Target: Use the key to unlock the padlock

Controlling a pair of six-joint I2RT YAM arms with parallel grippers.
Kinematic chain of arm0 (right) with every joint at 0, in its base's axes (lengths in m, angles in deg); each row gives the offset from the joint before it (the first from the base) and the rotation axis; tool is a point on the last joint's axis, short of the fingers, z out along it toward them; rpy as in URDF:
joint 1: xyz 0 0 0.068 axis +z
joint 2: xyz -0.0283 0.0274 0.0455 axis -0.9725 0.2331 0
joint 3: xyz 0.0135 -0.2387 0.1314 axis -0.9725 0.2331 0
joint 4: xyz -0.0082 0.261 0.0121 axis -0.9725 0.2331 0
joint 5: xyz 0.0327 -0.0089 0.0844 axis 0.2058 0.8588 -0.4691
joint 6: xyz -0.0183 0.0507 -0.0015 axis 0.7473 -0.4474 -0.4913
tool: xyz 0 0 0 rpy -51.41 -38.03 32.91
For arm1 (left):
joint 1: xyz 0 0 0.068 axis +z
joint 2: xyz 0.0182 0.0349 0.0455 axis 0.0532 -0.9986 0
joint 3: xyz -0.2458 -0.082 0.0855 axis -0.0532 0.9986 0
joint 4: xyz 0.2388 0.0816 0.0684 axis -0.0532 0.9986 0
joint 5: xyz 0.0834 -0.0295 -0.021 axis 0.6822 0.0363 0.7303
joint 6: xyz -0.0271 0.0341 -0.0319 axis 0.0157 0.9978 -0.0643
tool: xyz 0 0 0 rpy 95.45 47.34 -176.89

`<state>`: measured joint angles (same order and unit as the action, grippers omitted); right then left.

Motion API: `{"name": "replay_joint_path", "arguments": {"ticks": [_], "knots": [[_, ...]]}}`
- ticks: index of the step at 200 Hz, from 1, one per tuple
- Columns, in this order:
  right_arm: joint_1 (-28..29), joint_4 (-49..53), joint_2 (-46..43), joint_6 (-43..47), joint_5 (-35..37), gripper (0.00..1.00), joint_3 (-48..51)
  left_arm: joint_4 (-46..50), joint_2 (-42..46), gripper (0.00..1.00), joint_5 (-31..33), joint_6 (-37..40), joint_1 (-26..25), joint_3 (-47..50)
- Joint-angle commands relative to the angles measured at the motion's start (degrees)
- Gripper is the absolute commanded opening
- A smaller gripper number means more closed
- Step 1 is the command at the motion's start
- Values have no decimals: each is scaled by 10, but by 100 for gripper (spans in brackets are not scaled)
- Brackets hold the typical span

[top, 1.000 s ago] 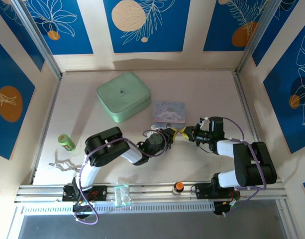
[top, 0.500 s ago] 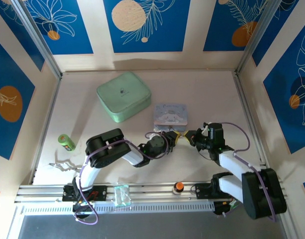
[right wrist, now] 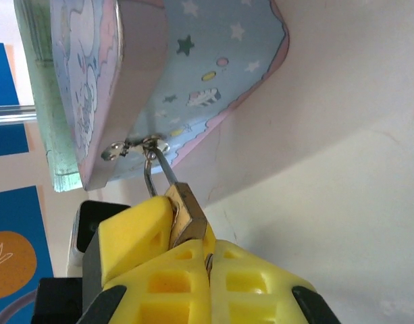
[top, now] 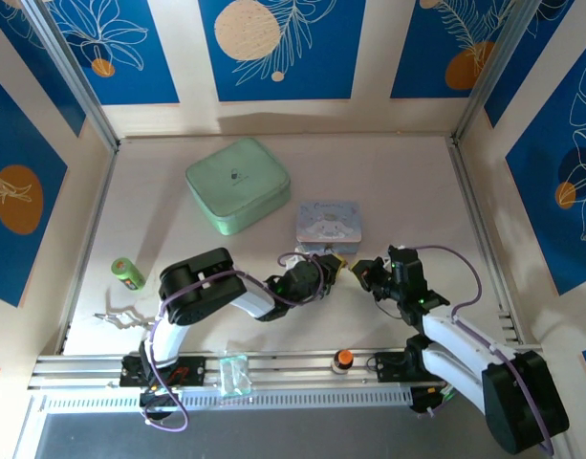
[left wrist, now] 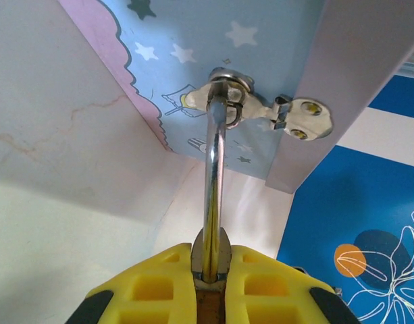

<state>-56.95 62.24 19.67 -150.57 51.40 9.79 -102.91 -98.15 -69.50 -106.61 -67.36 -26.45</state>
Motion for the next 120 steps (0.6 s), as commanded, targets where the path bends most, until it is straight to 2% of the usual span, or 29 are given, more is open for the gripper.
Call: {"name": "replay_joint_path", "arguments": {"ticks": [1, 38, 50, 56, 70, 84, 88, 102, 120], "knots": [[31, 18, -14, -22, -72, 0, 14, -23, 21, 2, -62, -3, -28, -32], [36, 3, -10, -34, -57, 0, 14, -27, 21, 2, -58, -9, -30, -30], [35, 16, -14, -29, -53, 0, 12, -21, 24, 5, -53, -4, -30, -23], [35, 24, -17, -25, -51, 0, 11, -14, 29, 11, -53, 0, -30, -19], [23, 54, -31, -12, -50, 0, 11, 18, 44, 31, -47, 6, -30, -9], [0, 71, -50, -5, -59, 0, 20, 34, 59, 60, -34, 13, -30, 5], [-8, 73, -55, -4, -65, 0, 23, 32, 62, 66, -29, 17, -30, 10], [-29, 82, -67, 1, -83, 0, 25, 31, 72, 76, -19, 24, -30, 20], [-30, 83, -78, 4, -90, 0, 20, 33, 79, 79, -18, 18, -30, 28]]}}
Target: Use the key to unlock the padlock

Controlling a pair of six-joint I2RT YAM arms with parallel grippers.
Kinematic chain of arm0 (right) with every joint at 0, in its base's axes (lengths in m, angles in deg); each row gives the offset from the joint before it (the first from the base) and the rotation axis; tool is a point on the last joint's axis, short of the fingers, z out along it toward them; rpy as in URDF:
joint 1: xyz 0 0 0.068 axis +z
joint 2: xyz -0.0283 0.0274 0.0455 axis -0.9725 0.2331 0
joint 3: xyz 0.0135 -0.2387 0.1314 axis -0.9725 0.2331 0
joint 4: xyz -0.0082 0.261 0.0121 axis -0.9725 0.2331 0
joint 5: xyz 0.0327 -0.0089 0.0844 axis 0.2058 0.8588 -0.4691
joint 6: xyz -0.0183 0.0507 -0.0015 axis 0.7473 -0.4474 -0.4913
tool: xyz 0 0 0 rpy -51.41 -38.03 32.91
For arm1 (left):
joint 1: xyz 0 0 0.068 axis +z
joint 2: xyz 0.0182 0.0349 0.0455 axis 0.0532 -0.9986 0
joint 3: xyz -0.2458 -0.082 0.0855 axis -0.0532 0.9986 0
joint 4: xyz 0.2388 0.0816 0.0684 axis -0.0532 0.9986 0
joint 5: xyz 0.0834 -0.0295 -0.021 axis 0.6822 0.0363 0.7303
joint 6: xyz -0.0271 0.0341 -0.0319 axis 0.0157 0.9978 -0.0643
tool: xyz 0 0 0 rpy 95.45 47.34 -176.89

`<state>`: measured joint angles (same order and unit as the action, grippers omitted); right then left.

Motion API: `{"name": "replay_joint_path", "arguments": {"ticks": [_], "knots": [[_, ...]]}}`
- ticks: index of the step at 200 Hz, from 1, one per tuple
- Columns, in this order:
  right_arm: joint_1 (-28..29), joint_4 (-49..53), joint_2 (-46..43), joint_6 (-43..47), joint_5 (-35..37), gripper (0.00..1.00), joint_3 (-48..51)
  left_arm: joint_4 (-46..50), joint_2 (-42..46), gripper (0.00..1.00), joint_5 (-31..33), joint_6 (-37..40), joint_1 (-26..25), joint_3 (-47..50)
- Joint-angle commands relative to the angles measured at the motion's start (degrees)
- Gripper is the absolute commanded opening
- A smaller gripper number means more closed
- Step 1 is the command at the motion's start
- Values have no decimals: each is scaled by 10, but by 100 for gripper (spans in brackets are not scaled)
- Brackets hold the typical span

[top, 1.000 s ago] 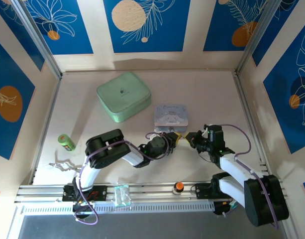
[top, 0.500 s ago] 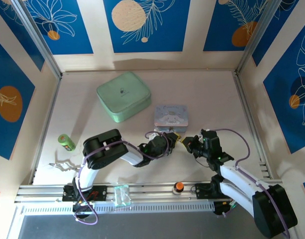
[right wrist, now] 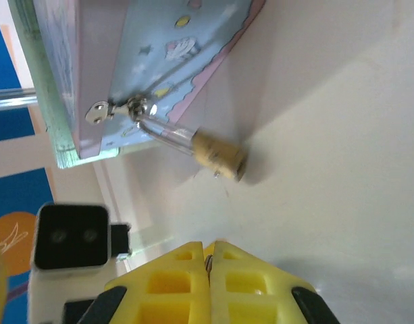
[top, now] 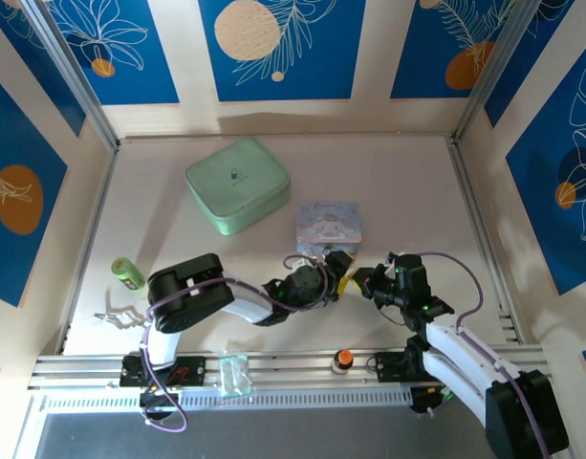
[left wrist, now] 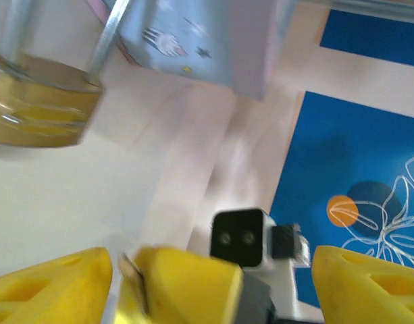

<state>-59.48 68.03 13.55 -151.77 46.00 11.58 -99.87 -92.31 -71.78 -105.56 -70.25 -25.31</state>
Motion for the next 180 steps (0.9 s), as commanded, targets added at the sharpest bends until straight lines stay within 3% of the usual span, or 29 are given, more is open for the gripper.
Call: {"name": "replay_joint_path", "arguments": {"ticks": [1, 21, 46, 69, 81, 94, 127, 160, 165, 174, 180], "knots": [[-4, 25, -17, 15, -36, 0, 2, 2, 20, 78, 5, 7, -1, 17], [3, 30, -28, 8, -40, 0, -9, -6, 22, 68, 7, 8, -1, 24], [21, 39, -43, -5, -37, 0, -15, 15, 36, 43, 21, 24, -1, 34], [36, 49, -58, -13, -29, 0, -17, 49, 51, 37, 33, 36, 2, 40], [42, 45, -60, -19, -29, 0, -14, 43, 49, 25, 33, 31, 3, 42], [47, 38, -60, -24, -29, 0, -12, 20, 42, 21, 32, 34, 3, 42], [53, 39, -60, -24, -29, 0, -16, 18, 41, 0, 24, 31, 3, 41], [52, 23, -55, 1, -50, 0, -27, 30, 57, 0, 23, 54, 6, 47], [50, 23, -53, 13, -59, 11, -32, 36, 61, 0, 19, 58, 8, 48], [38, 35, -50, 33, -78, 44, -46, 41, 69, 0, 12, 76, 12, 49], [28, 37, -49, 43, -98, 61, -54, 48, 76, 0, 7, 88, 15, 52]]}}
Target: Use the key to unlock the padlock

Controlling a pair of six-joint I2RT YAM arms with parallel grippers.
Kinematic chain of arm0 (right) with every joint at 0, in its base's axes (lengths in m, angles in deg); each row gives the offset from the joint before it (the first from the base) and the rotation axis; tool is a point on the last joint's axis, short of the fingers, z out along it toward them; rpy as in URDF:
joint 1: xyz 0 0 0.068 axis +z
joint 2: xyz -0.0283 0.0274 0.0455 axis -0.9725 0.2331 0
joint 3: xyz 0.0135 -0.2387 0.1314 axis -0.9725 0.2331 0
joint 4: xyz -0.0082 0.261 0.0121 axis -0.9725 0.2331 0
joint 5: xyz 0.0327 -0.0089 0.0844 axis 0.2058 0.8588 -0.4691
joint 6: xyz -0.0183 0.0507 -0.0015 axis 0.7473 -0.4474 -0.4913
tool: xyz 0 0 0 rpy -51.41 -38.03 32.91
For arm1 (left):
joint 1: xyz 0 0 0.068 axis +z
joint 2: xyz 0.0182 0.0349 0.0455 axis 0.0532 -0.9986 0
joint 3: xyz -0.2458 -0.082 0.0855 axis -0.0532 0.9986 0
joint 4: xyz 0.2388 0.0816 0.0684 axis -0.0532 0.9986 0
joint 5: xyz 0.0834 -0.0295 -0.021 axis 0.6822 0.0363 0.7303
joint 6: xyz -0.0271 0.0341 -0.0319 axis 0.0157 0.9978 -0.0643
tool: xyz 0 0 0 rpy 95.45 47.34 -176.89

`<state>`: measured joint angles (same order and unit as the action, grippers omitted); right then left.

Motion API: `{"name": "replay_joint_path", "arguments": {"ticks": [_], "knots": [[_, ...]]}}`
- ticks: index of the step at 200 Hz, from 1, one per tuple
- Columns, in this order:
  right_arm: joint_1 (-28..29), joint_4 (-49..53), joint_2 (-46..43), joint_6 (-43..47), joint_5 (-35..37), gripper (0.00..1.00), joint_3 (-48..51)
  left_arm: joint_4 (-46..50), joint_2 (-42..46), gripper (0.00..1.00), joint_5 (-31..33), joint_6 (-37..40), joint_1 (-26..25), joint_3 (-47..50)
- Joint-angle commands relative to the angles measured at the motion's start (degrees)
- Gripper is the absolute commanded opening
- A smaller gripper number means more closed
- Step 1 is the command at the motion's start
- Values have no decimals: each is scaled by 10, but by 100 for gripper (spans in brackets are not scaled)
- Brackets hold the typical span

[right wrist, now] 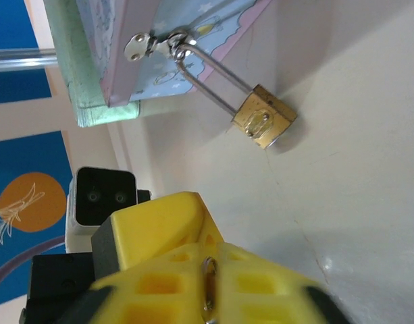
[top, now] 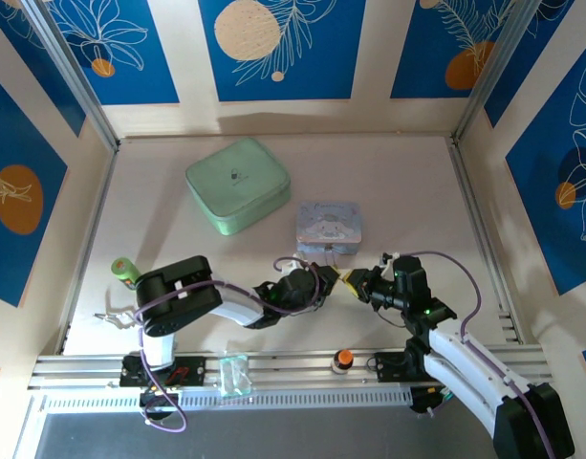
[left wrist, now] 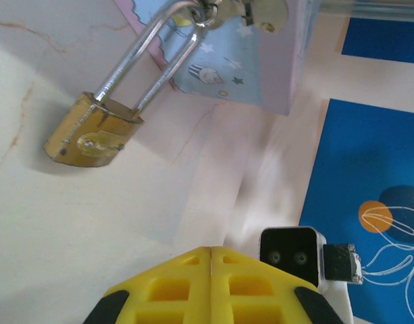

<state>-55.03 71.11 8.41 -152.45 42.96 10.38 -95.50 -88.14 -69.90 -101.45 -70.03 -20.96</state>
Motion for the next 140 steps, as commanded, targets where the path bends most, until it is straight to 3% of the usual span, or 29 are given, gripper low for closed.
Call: {"name": "replay_joint_path", "arguments": {"ticks": [1, 12, 25, 42, 69, 93, 111, 140], "knots": [[-19, 6, 2, 51, -72, 64, -43, 5, 36, 0, -12, 49, 14, 8], [-47, -4, 1, 55, -111, 80, -50, 9, 53, 0, -18, 83, 20, 15], [-79, -53, -3, 34, -154, 82, -42, 2, 73, 0, -26, 134, 29, 24], [-108, -130, 10, -1, -210, 80, -34, -6, 98, 0, -63, 203, 48, 27], [-113, -166, 41, 3, -261, 73, -54, -11, 150, 0, -94, 295, 70, 33], [-111, -219, 49, 0, -279, 63, -65, 109, 222, 0, -89, 401, 69, 1], [-107, -217, 46, 33, -286, 57, -85, 121, 264, 0, -84, 439, 72, 8], [-97, -222, 52, 88, -301, 56, -117, 126, 295, 0, -141, 476, 76, -6]]}}
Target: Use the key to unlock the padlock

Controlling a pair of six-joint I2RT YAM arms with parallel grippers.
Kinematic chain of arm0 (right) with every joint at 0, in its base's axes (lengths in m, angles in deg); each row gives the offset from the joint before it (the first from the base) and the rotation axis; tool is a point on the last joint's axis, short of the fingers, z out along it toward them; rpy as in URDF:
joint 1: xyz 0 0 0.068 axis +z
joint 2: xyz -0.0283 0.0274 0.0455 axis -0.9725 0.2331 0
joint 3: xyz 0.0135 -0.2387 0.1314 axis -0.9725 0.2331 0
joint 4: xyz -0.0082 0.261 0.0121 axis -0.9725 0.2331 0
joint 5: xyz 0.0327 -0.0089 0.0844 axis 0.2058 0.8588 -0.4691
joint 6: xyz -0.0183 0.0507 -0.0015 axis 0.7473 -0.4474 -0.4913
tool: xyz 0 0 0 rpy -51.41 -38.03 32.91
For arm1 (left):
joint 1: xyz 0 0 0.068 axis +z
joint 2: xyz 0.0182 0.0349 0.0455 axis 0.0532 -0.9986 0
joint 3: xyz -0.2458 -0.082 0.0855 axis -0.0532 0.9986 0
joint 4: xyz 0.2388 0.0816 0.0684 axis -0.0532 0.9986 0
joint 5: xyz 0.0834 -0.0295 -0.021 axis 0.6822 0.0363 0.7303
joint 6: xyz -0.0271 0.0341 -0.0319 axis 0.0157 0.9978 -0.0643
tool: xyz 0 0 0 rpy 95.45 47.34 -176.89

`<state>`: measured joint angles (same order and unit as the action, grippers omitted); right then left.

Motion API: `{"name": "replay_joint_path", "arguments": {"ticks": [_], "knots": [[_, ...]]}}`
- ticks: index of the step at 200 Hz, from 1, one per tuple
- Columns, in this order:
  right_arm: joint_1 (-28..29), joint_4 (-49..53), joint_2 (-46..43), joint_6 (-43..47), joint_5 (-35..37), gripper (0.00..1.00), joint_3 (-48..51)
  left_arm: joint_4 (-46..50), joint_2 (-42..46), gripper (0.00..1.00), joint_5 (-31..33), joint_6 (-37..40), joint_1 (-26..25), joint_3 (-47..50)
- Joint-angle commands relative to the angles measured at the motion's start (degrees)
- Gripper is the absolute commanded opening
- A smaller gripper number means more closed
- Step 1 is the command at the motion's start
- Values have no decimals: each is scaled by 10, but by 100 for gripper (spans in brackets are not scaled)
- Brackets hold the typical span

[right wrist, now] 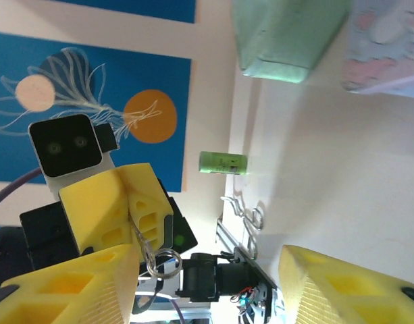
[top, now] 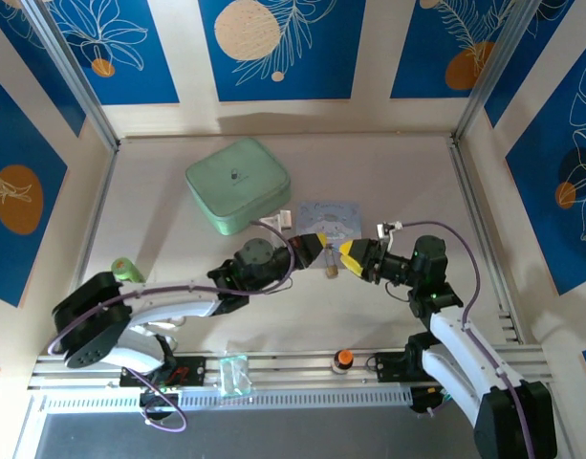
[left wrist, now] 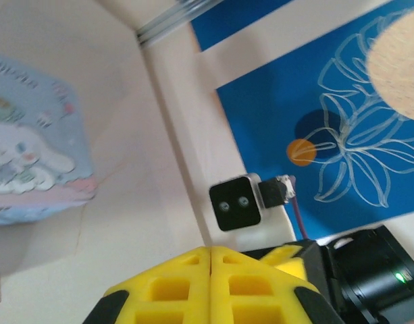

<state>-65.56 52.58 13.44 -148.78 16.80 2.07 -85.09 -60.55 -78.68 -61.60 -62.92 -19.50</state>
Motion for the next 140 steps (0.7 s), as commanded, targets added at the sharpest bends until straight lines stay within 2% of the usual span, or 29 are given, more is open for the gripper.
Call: {"name": "replay_joint_path", "arguments": {"ticks": [1, 23, 43, 53, 70, 89, 117, 140], "knots": [[9, -39, 3, 52, -40, 56, -35, 21, 18, 0, -55, 77, 5, -21], [27, -88, 18, 58, -55, 54, -54, -30, 27, 0, -74, 66, 5, -9], [48, -116, 25, 61, -56, 47, -62, -30, 40, 0, -71, 66, 6, -4], [59, -129, 30, 58, -52, 42, -62, -31, 47, 0, -59, 65, 6, 3], [78, -143, 37, 53, -39, 41, -57, -52, 55, 0, -45, 55, 6, 17], [92, -166, 40, 41, -27, 32, -44, -64, 57, 0, -31, 44, 6, 23], [104, -199, 38, 17, -11, 30, -29, -82, 51, 0, -19, 25, 6, 32], [117, -191, 39, 20, -3, 24, -27, -111, 42, 0, -5, 7, 6, 44]]}}
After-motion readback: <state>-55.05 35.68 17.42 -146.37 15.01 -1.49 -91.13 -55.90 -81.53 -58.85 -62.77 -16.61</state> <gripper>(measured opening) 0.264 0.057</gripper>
